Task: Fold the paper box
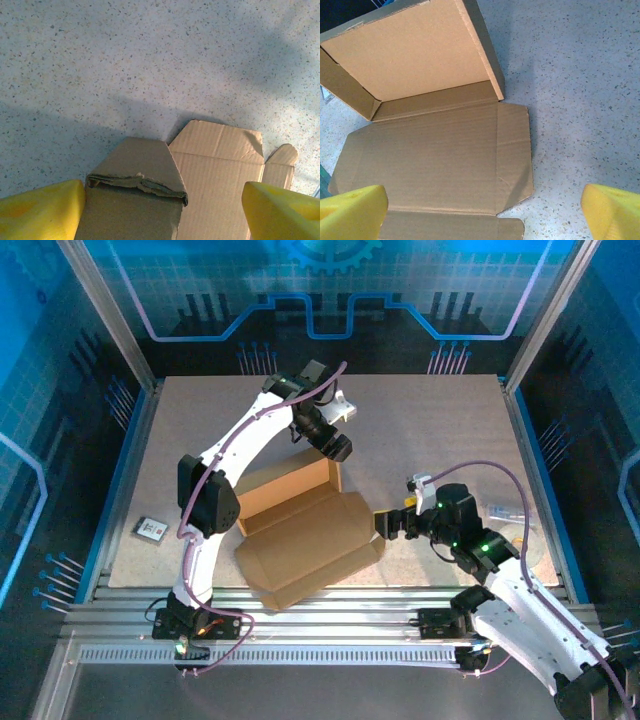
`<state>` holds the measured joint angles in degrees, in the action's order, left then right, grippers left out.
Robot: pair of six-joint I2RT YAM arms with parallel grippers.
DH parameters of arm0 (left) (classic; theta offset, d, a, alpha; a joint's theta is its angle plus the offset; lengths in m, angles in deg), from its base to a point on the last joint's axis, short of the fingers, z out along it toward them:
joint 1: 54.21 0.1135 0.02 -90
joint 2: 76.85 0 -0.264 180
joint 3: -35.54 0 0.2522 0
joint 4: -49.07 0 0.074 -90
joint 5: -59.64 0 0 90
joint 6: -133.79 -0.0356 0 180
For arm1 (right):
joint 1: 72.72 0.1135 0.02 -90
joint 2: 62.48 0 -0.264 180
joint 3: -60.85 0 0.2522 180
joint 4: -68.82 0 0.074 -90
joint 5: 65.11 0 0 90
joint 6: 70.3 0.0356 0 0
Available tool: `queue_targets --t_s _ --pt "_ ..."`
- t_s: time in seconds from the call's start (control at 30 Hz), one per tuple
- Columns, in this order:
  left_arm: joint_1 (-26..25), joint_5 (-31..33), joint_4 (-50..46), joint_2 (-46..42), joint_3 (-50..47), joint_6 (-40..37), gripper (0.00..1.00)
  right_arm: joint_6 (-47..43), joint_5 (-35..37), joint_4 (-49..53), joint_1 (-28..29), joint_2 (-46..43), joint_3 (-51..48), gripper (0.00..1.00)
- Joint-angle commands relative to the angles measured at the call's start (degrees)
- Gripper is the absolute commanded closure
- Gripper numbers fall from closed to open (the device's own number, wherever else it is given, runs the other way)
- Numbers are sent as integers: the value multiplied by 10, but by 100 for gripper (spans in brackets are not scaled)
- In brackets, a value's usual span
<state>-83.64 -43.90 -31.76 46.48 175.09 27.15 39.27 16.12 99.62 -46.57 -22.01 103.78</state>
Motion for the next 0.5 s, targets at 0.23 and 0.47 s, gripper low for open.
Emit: queue_targets --t_s 0.23,0.47 --pt "-5 -11 -22 -24 22 2 17 6 -12 -3 -6 6 -10 0" --pt "-5 28 -27 -2 19 -10 15 3 -13 3 -6 6 -5 0"
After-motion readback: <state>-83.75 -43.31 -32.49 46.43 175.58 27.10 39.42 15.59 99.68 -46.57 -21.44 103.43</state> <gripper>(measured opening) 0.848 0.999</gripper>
